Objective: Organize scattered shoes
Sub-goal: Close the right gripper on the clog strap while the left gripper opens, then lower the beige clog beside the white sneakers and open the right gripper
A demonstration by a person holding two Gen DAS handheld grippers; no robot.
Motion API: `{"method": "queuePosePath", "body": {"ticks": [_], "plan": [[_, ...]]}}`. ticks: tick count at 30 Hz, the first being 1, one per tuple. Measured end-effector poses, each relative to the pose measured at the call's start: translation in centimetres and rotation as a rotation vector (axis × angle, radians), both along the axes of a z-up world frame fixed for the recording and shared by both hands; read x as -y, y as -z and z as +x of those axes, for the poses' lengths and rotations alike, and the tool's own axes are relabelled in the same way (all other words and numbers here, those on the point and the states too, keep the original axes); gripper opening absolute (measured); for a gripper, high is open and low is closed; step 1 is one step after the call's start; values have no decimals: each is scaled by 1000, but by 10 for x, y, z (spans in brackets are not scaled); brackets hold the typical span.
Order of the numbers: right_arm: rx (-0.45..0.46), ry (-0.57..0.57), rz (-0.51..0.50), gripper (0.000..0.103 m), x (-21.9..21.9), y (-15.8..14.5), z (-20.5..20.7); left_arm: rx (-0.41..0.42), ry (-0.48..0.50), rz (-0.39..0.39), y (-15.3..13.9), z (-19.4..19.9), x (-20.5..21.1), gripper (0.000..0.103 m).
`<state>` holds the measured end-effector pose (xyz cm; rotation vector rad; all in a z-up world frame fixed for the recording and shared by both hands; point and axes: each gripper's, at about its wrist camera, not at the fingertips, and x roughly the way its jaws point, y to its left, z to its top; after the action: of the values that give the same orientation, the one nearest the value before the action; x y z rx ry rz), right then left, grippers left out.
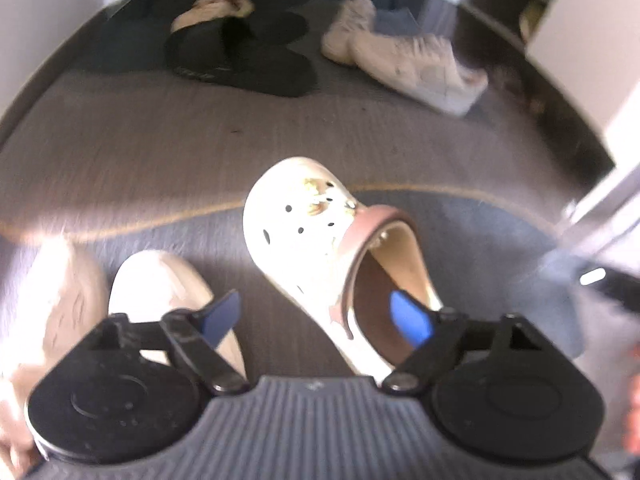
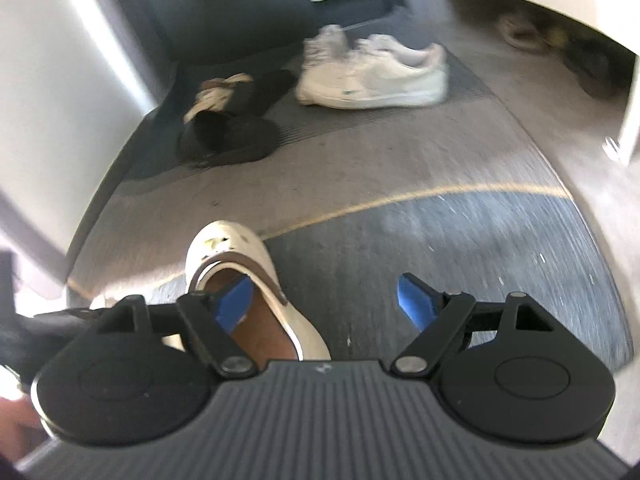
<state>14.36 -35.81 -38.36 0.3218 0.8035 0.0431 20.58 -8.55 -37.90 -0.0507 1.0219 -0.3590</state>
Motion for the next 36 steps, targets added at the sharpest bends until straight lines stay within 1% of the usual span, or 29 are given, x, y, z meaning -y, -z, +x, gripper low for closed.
{"method": "queuePosePath", "body": {"ticks": [2,4,5,6,8,9,10,12,13,15,18,19,20,22,23,25,26,27,29,31,32,33,36], "plan": [[6,-73,-30,82,-8,3,6,57,43,17,-11,0,-7,94],[9,-142,-63,82,-16,6,11,104,44,31,-21,5,-15,94],[2,-192,-95,82,-24,10,16,114,36,30,-24,6,-19,94],[-1,-211,-108,82,-27,11,18,124,10,22,-27,10,-24,95],[-19,-304,-172,82,-40,19,31,149,-54,15,-31,18,-37,96],[-25,-334,-209,82,-45,23,38,154,-79,24,-32,22,-40,96],[-26,-337,-211,82,-45,25,39,150,-99,30,-32,27,-43,96],[-52,-358,-217,82,-47,31,53,135,-127,21,-32,35,-48,96],[-69,-380,-229,82,-48,38,68,129,-142,17,-32,38,-50,96],[-87,-415,-254,78,-52,48,79,128,-168,20,-31,42,-53,96],[-108,-491,-264,71,-65,59,94,124,-167,11,-31,47,-53,96],[-108,-496,-267,70,-65,59,94,118,-161,2,-30,48,-52,96],[-104,-524,-293,70,-74,63,99,114,-155,-5,-30,50,-51,96],[-96,-543,-316,69,-82,65,106,109,-143,-15,-28,51,-49,96],[-91,-548,-309,68,-87,67,111,109,-142,-14,-27,51,-48,96],[-104,-541,-284,57,-93,72,118,107,-138,-18,-27,53,-47,96],[-116,-534,-270,41,-94,75,121,106,-139,-18,-25,52,-47,96],[-127,-526,-256,31,-94,78,124,104,-140,-19,-24,53,-47,96],[-124,-483,-264,21,-92,79,125,102,-144,-24,-23,54,-48,96],[-129,-464,-251,21,-90,78,126,105,-150,-32,-24,54,-52,96],[-146,-435,-218,21,-86,77,126,109,-155,-33,-25,55,-53,96],[-172,-394,-207,21,-84,75,123,113,-161,-33,-26,55,-55,96],[-194,-372,-189,21,-83,72,114,115,-180,-43,-29,54,-64,96]]}}
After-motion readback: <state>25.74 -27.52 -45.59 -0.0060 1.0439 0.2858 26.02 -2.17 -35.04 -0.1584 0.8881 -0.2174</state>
